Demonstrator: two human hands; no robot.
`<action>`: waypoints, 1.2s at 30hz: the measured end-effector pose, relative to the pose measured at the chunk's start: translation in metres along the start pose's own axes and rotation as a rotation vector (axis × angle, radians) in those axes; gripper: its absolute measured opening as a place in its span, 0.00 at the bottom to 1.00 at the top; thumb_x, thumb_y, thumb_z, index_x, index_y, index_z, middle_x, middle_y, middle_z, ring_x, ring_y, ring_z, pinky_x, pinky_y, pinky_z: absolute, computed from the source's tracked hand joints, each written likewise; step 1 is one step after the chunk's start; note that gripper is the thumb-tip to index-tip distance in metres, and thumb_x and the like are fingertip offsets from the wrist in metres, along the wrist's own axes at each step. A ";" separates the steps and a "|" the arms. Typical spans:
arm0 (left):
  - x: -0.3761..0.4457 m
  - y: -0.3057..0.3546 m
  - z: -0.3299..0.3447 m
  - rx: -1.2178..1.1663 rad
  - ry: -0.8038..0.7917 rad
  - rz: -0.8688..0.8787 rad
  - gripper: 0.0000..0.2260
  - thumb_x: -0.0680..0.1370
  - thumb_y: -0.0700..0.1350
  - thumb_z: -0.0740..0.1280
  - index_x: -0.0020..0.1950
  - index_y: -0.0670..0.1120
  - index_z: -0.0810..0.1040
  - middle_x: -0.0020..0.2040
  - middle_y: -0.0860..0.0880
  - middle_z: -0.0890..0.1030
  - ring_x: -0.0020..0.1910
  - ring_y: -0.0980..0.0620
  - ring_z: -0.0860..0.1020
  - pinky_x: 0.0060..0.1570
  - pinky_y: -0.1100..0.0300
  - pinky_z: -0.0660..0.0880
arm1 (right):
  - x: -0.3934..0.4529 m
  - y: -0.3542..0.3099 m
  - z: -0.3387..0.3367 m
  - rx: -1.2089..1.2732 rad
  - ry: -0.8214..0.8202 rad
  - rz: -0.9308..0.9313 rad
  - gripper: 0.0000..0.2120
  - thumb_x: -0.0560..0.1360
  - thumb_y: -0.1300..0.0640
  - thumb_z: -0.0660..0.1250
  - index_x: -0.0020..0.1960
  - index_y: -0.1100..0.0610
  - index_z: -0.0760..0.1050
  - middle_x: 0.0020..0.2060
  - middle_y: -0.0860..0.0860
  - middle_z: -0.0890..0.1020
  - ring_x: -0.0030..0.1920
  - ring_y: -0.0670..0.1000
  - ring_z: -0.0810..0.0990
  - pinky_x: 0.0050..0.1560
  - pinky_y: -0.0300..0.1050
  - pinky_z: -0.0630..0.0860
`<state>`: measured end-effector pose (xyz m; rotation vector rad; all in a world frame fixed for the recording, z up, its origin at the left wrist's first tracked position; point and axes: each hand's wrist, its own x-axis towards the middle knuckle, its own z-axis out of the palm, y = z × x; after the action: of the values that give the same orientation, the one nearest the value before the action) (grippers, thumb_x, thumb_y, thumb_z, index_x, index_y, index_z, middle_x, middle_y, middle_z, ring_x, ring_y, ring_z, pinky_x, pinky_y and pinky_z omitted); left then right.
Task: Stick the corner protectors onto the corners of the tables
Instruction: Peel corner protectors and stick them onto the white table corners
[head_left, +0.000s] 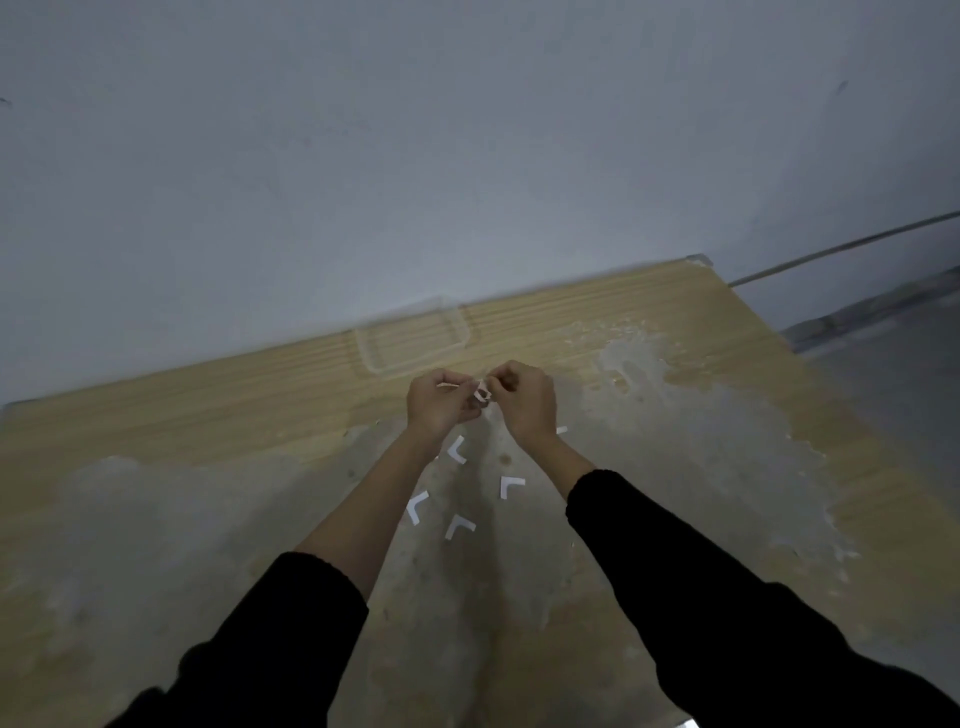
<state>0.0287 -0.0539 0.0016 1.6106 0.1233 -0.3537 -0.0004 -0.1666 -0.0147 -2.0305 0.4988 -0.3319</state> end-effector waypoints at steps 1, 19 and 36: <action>-0.001 0.000 -0.001 -0.028 -0.004 -0.047 0.04 0.75 0.37 0.69 0.40 0.40 0.78 0.35 0.41 0.80 0.31 0.50 0.81 0.32 0.62 0.81 | -0.001 0.002 0.001 0.026 0.003 0.006 0.04 0.72 0.62 0.68 0.41 0.61 0.81 0.37 0.57 0.84 0.39 0.56 0.82 0.42 0.51 0.78; -0.014 -0.014 -0.036 -0.027 -0.010 -0.127 0.11 0.73 0.42 0.72 0.51 0.40 0.76 0.36 0.44 0.81 0.27 0.53 0.80 0.29 0.63 0.79 | 0.001 0.037 0.003 -0.283 -0.090 0.306 0.23 0.77 0.63 0.63 0.24 0.56 0.63 0.22 0.52 0.66 0.24 0.49 0.65 0.35 0.45 0.67; -0.011 -0.012 -0.050 0.011 0.101 -0.047 0.07 0.74 0.42 0.71 0.45 0.38 0.79 0.34 0.43 0.80 0.24 0.56 0.78 0.28 0.64 0.79 | -0.032 -0.004 0.010 -0.028 -0.233 -0.066 0.13 0.76 0.60 0.64 0.60 0.57 0.76 0.44 0.54 0.81 0.40 0.51 0.78 0.42 0.45 0.76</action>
<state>0.0228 -0.0020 -0.0045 1.6392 0.2372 -0.3098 -0.0237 -0.1416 -0.0171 -2.0831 0.2935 -0.1257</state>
